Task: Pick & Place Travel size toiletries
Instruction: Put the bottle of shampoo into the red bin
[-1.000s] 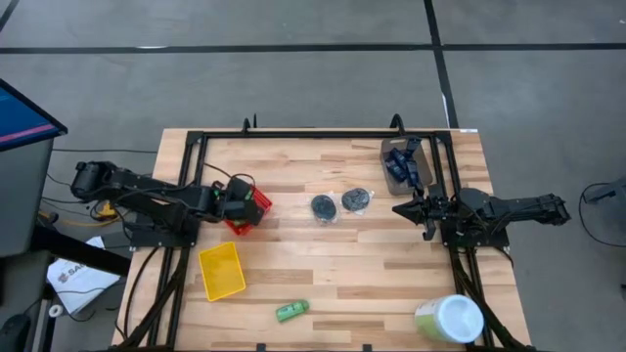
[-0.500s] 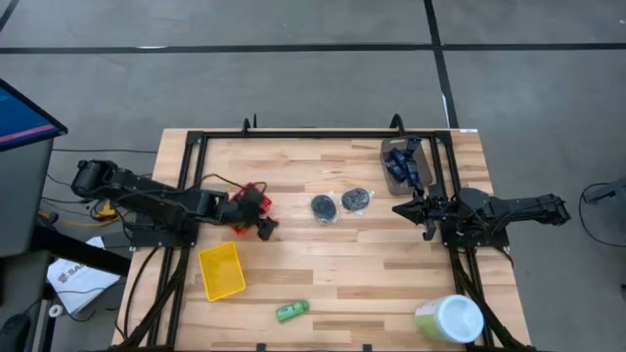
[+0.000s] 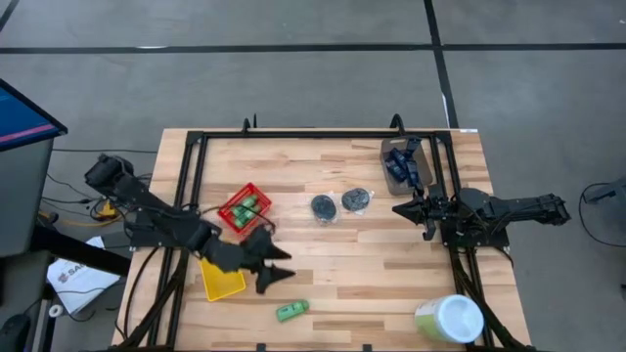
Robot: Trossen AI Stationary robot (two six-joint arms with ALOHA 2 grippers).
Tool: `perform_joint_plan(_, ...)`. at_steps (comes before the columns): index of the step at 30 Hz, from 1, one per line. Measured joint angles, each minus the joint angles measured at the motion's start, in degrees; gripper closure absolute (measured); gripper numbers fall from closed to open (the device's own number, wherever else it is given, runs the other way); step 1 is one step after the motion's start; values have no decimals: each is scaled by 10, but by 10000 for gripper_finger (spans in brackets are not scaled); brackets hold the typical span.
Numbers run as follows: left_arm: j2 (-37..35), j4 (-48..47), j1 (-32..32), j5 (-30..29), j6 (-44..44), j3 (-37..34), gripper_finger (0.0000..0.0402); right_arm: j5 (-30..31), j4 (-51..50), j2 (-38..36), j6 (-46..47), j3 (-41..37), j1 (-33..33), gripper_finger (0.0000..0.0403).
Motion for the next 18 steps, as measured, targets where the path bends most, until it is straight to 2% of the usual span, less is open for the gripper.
perform_joint_plan(6, 106, -29, -25, 1, 47, 107, 112, 0, 0, 0, 0, 0, 0, 403)
perform_joint_plan(11, 188, -109, -34, 36, 66, 196, 112, 0, 0, 0, 0, 0, 0, 403)
perform_joint_plan(18, 263, -191, -50, 50, 67, 263, 112, 0, 0, 0, 0, 0, 0, 403)
